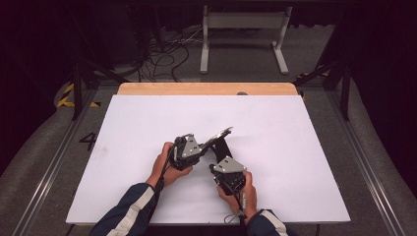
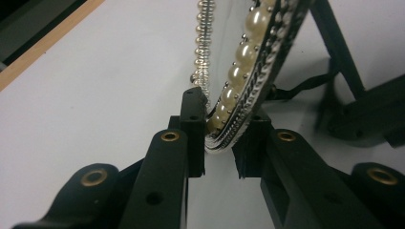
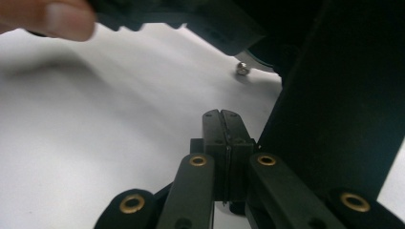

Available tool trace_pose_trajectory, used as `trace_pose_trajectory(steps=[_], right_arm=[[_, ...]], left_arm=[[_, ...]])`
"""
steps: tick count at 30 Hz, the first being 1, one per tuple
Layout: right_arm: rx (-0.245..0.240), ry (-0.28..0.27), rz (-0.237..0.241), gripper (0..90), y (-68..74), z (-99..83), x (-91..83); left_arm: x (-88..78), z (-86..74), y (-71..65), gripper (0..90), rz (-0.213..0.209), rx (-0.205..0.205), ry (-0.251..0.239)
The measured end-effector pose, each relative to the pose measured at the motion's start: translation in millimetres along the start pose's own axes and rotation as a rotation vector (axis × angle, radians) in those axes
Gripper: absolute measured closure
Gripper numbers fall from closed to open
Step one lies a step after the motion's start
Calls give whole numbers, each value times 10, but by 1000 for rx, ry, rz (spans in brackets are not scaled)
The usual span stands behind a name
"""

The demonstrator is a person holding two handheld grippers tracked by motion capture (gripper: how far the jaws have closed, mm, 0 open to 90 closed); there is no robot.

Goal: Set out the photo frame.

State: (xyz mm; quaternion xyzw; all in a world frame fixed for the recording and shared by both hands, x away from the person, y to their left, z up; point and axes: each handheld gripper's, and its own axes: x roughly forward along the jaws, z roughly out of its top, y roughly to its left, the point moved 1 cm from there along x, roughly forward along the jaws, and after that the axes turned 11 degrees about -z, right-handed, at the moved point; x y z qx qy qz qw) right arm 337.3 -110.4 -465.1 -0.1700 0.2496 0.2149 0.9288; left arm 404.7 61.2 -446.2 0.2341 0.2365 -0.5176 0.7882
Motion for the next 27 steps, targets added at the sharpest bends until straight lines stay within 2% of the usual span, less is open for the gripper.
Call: trace_pose_trajectory(steps=[6, 12, 21, 25, 27], right_arm=[[14, 3, 25, 900, -42, -2, -5], [17, 5, 25, 900, -81, -1, -11], [28, 14, 33, 900, -145, -5, -14], [29, 17, 36, 900, -165, -7, -15], [29, 18, 36, 900, -173, -8, -15]], left_arm=[[-35, -26, -22, 760, -3, -8, -8], [-64, -32, -41, 760, -9, -6, -4], [-99, -34, -101, 757, 2, 16, 7], [-113, -34, -118, 755, 6, 16, 11], [-126, -41, -118, 752, -6, 7, 6]])
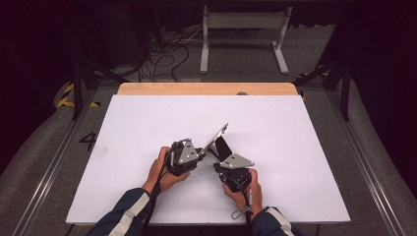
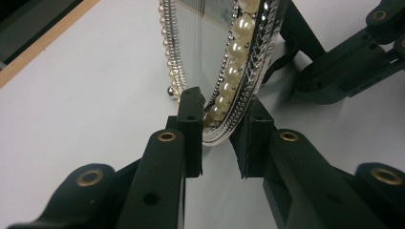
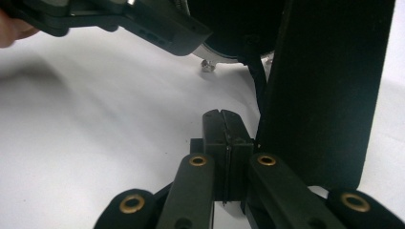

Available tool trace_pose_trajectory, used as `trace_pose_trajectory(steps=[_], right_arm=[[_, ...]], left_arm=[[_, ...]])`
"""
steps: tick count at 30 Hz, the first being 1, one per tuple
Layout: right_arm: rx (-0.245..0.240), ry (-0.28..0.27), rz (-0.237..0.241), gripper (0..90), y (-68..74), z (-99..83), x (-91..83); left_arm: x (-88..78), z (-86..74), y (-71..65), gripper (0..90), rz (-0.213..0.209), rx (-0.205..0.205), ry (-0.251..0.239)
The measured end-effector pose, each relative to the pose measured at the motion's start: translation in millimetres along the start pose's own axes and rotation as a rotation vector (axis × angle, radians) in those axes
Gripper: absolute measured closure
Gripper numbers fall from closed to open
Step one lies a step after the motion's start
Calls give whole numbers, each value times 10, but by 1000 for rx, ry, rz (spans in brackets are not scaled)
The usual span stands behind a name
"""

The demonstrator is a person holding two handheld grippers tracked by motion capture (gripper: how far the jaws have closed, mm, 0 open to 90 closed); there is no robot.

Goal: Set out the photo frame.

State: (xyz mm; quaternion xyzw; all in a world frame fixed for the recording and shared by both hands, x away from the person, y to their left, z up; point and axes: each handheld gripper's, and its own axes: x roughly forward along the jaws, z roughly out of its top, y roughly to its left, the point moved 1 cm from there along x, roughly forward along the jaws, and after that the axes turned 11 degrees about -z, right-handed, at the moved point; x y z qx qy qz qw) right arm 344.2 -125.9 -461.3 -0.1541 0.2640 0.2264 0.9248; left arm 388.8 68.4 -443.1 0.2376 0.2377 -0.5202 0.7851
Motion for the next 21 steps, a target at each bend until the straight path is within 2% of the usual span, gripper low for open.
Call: trace_pose_trajectory(steps=[1, 4, 7, 8, 12, 16, 21], right_arm=[[0, 0, 0, 900, 0, 0, 0], [12, 1, 13, 900, -17, -7, -5], [19, -1, 26, 900, -34, -15, -8], [10, -2, 24, 900, -33, -20, -11], [8, -6, 33, 900, -43, -26, -13], [7, -9, 39, 900, -47, -24, -11], [1, -11, 36, 900, -47, -18, -9]], left_arm=[[0, 0, 0, 750, 0, 0, 0], [-13, -39, 25, 739, -25, -41, -43], [-14, -49, 29, 733, -33, -48, -59], [-24, -52, 22, 734, -41, -55, -79], [-47, -45, 14, 734, -38, -40, -81], [-58, -18, -1, 734, -41, -25, -106], [-57, -6, 4, 743, -42, -25, -122]])
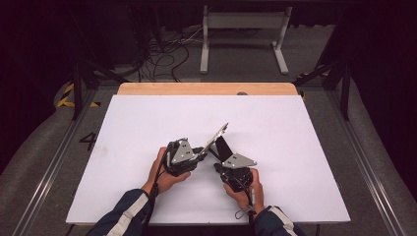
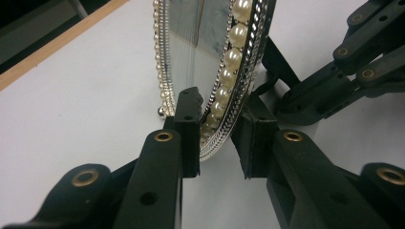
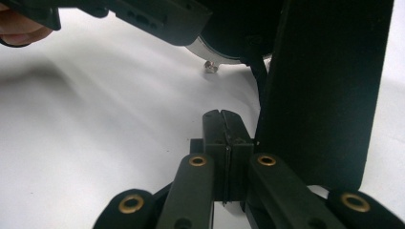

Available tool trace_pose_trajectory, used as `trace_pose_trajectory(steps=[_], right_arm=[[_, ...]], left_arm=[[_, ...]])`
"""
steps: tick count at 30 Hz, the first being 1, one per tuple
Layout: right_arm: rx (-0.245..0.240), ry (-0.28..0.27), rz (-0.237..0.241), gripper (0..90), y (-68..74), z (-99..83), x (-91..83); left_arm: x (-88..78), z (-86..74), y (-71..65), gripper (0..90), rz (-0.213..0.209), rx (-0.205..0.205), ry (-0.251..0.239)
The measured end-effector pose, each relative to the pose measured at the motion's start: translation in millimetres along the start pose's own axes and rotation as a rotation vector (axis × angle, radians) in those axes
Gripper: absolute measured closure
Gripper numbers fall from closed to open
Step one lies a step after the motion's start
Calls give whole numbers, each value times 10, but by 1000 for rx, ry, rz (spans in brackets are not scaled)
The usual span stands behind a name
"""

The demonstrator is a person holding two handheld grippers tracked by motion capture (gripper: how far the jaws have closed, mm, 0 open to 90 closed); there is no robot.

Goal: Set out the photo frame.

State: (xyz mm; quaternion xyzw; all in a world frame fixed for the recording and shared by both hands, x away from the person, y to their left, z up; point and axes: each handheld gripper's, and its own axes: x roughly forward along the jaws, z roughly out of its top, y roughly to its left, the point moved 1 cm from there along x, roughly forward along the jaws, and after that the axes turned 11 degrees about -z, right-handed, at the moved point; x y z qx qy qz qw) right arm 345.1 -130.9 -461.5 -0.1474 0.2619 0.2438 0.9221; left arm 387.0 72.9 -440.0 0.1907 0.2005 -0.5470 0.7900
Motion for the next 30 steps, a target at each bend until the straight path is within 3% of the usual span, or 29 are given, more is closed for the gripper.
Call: trace_pose_trajectory(steps=[6, 14, 18, 30], right_arm=[[-9, 4, -12, 900, 16, 1, 4], [-6, 13, -13, 900, 6, -4, -9], [4, 22, -17, 900, -37, -13, -25], [7, 26, -17, 900, -145, -27, -41]], left_arm=[[-9, 23, -41, 773, 30, 40, 29], [-26, 23, -77, 772, 22, 36, 34], [-29, 44, -122, 768, 21, 61, 47], [-19, 77, -190, 762, 17, 58, 56]])
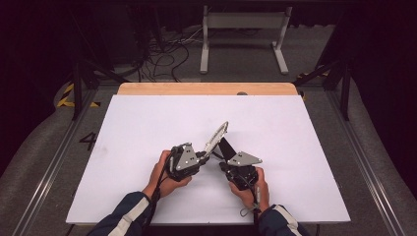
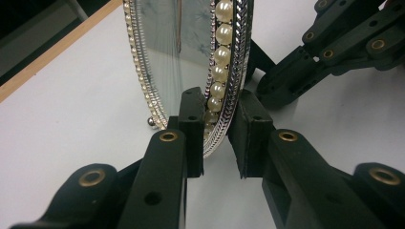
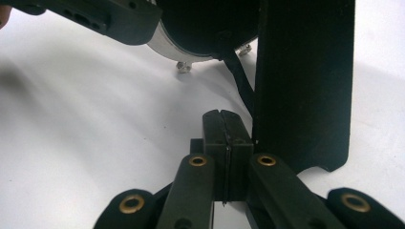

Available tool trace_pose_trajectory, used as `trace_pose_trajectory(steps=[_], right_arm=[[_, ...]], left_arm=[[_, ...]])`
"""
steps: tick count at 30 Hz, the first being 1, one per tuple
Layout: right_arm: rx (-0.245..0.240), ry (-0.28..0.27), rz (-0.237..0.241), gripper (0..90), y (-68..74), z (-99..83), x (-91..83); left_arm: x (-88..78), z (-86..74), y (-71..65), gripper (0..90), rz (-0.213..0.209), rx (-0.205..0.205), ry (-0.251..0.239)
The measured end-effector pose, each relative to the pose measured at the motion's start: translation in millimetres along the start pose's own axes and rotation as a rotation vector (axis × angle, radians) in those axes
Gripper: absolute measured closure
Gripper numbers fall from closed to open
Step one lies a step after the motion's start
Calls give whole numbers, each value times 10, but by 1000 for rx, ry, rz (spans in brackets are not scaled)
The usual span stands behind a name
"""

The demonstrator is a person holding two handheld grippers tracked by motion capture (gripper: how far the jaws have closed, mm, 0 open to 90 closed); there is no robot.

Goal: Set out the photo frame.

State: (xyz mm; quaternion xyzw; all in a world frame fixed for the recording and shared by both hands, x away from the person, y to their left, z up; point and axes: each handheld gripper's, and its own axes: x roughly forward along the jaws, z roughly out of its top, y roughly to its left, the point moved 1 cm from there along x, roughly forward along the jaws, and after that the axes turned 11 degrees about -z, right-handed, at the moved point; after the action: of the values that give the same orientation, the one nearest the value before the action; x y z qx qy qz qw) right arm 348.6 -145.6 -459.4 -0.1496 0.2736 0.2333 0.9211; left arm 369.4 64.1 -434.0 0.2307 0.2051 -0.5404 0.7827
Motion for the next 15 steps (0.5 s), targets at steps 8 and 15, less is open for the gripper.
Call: trace_pose_trajectory(steps=[8, 15], right_arm=[[5, 3, 4, 900, -55, -9, -9], [34, 7, 17, 900, -113, -50, -51]], left_arm=[[8, 13, -22, 756, -6, -8, -7], [15, -23, 18, 743, -36, -13, -27]])
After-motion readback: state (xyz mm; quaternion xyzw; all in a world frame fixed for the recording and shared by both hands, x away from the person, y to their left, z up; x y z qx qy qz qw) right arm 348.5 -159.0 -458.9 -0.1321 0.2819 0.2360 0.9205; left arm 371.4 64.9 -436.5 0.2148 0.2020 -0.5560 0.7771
